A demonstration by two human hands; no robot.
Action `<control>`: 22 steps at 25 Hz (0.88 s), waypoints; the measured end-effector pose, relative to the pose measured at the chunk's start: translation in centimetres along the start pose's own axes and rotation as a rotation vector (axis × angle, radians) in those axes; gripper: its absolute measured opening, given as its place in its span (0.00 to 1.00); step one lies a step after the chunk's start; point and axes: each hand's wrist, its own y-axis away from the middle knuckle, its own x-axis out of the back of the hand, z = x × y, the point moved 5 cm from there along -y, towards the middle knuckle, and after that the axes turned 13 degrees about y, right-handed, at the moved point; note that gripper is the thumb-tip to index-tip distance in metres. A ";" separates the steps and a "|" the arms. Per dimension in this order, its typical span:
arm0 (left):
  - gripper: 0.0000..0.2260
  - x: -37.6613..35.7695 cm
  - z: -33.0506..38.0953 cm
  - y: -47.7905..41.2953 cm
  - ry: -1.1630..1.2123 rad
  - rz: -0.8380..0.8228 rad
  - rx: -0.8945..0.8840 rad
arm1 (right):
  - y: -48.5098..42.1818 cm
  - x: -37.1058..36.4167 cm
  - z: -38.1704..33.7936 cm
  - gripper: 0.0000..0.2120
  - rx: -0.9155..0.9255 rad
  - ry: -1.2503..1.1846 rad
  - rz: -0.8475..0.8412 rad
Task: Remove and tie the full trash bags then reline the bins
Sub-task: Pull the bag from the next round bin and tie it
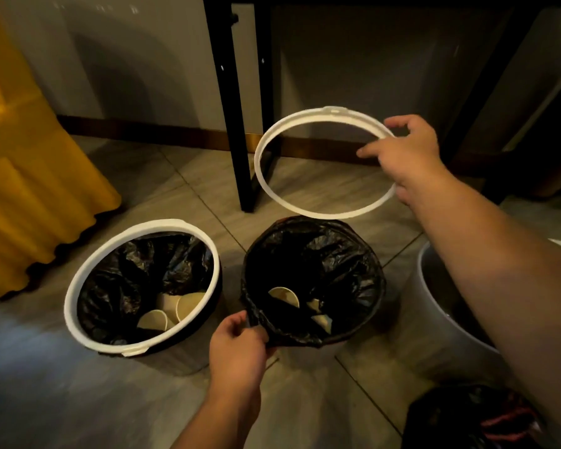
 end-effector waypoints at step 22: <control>0.10 -2.1 3.9 -0.3 -0.003 -0.166 -0.122 | 5.8 0.6 3.8 0.18 0.493 0.260 0.341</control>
